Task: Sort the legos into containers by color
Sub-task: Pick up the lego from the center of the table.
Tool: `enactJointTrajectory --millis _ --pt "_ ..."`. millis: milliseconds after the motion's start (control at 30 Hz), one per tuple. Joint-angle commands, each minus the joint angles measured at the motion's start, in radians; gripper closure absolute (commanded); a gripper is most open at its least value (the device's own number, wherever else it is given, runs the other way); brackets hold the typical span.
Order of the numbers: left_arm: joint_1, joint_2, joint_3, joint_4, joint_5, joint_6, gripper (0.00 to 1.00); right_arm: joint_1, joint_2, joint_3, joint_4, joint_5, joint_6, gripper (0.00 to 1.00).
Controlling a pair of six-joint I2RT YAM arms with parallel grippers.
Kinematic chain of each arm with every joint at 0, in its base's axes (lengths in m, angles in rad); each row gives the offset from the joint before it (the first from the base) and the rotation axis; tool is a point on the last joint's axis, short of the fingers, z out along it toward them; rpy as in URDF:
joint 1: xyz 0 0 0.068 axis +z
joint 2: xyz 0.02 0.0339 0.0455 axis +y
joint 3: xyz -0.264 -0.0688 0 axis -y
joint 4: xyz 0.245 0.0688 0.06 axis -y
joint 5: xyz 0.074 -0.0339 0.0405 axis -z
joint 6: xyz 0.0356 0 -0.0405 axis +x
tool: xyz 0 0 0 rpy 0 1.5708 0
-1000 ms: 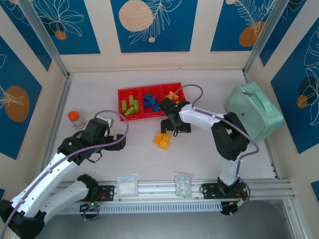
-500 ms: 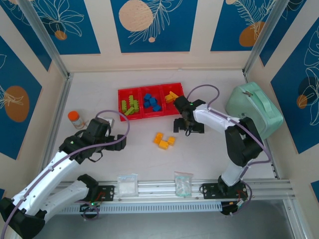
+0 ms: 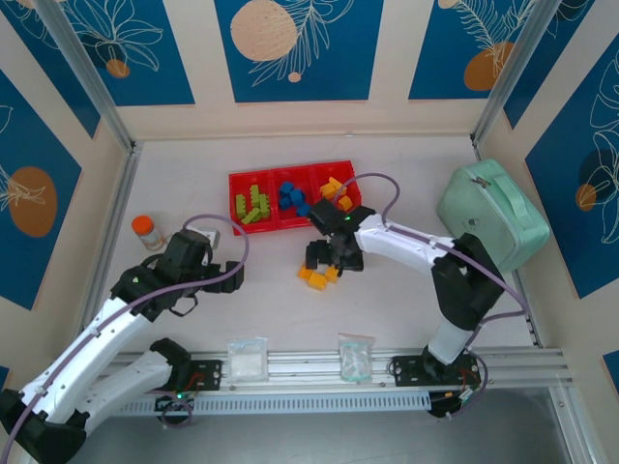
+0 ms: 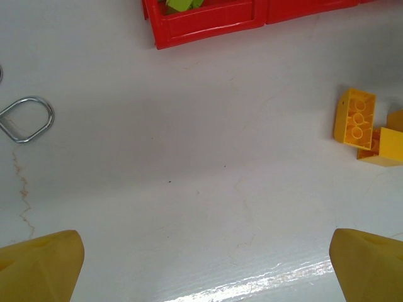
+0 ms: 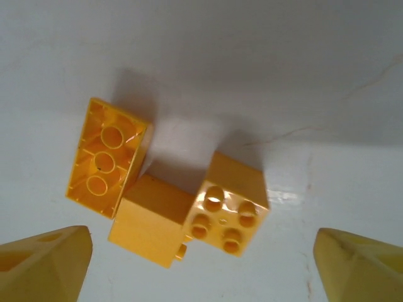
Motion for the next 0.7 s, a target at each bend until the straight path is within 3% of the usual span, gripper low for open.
enactJointTrajectory --millis 0,300,533,667 --pt "0.006 -0.017 -0.002 -0.020 0.003 -0.017 0.01 0.025 0.070 0.061 -0.025 0.054 0.021 0.16" --pt "0.007 0.008 -0.014 -0.001 0.015 -0.019 0.00 0.003 0.113 0.031 0.009 0.042 0.017 0.25" --pt "0.006 0.020 -0.020 0.009 0.019 -0.022 0.01 -0.032 0.110 -0.016 0.047 0.017 0.007 0.41" --pt "0.007 0.025 -0.020 0.009 0.020 -0.022 0.01 -0.041 0.107 -0.030 0.054 0.017 -0.003 0.43"
